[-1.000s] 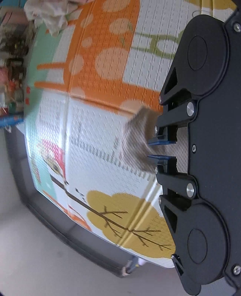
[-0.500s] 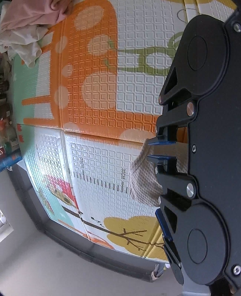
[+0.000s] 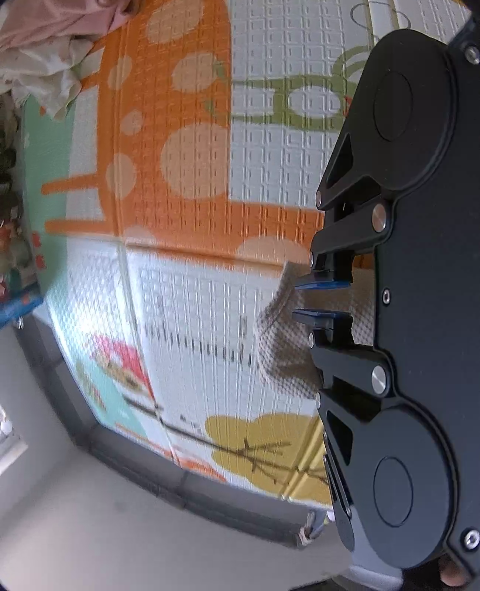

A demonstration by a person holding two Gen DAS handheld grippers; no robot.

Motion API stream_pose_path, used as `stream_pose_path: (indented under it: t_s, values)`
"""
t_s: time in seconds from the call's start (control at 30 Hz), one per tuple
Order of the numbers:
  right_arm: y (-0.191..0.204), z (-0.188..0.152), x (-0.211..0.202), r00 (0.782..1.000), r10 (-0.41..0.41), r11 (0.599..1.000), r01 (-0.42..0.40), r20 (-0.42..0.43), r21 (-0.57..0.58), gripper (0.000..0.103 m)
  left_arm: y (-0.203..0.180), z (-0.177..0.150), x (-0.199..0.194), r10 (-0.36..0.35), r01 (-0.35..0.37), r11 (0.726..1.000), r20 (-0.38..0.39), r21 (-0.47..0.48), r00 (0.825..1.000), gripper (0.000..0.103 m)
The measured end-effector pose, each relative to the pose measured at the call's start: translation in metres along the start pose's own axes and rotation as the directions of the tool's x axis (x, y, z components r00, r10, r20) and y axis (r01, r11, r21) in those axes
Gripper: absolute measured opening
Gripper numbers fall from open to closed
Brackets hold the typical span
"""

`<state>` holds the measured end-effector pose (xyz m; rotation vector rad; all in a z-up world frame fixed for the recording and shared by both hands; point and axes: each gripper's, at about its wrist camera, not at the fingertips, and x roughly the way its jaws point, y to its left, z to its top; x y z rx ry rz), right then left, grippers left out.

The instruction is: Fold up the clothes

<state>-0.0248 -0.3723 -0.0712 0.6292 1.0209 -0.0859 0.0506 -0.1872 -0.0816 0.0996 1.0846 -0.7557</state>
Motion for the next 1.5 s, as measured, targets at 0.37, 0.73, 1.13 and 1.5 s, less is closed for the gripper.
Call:
stream_pose_path:
  t_s: [0.37, 0.73, 1.13, 1.5]
  values:
    - [0.047, -0.019, 0.013, 0.995, 0.052, 0.997, -0.058, -0.087, -0.059, 0.011, 0.035, -0.014, -0.009, 0.024, -0.024, 0.991, 0.000, -0.130, 1.000, 0.015]
    - [0.064, -0.062, 0.013, 0.983, 0.059, 0.995, -0.073, -0.171, -0.074, 0.011, 0.045, -0.021, -0.015, 0.018, -0.018, 0.990, 0.000, -0.141, 1.000, 0.015]
    - [0.065, -0.085, 0.041, 0.980, -0.026, 0.992, 0.000, -0.197, -0.127, 0.000, 0.071, -0.042, -0.008, 0.060, -0.064, 0.979, -0.025, -0.196, 0.998, 0.024]
    - [0.072, -0.097, 0.052, 0.981, -0.038, 0.990, 0.011, -0.192, -0.139, 0.000, 0.078, -0.049, 0.000, 0.125, -0.130, 0.974, -0.037, -0.185, 0.991, 0.037]
